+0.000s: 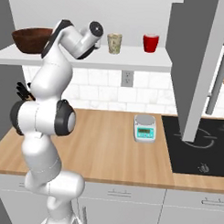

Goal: Gather all objects into one cabinet and sort the glasses and bowls to opposite sides.

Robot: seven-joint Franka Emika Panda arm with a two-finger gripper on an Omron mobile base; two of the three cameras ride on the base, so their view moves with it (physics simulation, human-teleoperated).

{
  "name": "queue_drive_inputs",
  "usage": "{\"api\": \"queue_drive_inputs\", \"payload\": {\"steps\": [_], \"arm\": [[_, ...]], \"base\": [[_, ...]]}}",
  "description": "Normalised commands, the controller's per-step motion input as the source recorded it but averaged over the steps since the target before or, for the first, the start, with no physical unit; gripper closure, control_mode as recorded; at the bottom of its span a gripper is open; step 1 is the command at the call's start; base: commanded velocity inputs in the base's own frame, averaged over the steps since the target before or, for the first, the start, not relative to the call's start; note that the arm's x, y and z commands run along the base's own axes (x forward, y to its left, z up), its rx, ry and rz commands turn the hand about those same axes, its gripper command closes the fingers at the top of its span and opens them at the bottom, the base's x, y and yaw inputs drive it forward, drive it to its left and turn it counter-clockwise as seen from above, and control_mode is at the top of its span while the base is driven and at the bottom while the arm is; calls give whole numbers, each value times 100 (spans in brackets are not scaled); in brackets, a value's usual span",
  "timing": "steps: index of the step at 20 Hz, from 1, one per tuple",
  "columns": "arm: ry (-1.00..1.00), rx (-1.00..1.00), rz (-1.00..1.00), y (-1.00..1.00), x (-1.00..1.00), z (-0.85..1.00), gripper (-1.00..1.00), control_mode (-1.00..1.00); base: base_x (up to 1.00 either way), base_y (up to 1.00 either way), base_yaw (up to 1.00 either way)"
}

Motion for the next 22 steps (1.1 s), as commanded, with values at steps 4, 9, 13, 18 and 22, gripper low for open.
{"api": "queue_drive_inputs", "payload": {"steps": [4, 9, 13, 18, 22], "arm": [[0, 0, 5, -3, -37, 0, 100, -100], [0, -1, 1, -2, -89, 0, 100, -100], [0, -5, 0, 0, -95, 0, 100, -100], [-1, -6, -4, -2, -90, 4, 100, -100], [0, -5, -14, -28, -13, 23, 100, -100]], "base": [[0, 0, 0], [0, 0, 0], [0, 0, 0], [0, 0, 0], [0, 0, 0]]}}
